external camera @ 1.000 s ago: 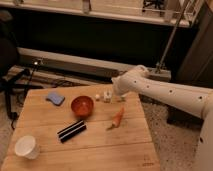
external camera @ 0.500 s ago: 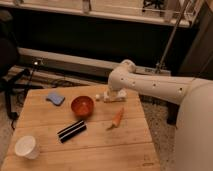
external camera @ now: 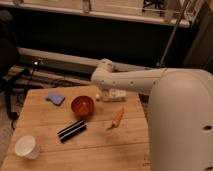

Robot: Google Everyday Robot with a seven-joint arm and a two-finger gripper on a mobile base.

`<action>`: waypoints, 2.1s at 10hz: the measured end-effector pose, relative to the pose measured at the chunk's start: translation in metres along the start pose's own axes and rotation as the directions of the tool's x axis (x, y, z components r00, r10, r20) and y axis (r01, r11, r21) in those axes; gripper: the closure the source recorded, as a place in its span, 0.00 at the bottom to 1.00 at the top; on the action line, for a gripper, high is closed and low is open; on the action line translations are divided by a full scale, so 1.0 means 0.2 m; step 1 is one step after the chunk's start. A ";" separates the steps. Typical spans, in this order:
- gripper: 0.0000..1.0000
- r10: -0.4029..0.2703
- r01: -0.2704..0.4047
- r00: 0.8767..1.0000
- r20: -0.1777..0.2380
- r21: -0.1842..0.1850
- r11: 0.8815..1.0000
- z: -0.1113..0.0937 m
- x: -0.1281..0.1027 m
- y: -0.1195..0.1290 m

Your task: Stand the bottle upright

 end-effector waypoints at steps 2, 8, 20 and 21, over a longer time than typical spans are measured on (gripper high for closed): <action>0.20 -0.025 0.024 0.999 -0.038 -0.021 0.999 0.05 -0.04 0.04; 0.20 -0.077 0.063 0.987 -0.142 -0.105 0.993 0.21 -0.13 0.10; 0.20 0.006 -0.036 0.986 -0.167 -0.177 0.984 0.42 -0.10 -0.09; 0.20 0.021 -0.049 0.987 -0.162 -0.173 0.984 0.42 -0.09 -0.12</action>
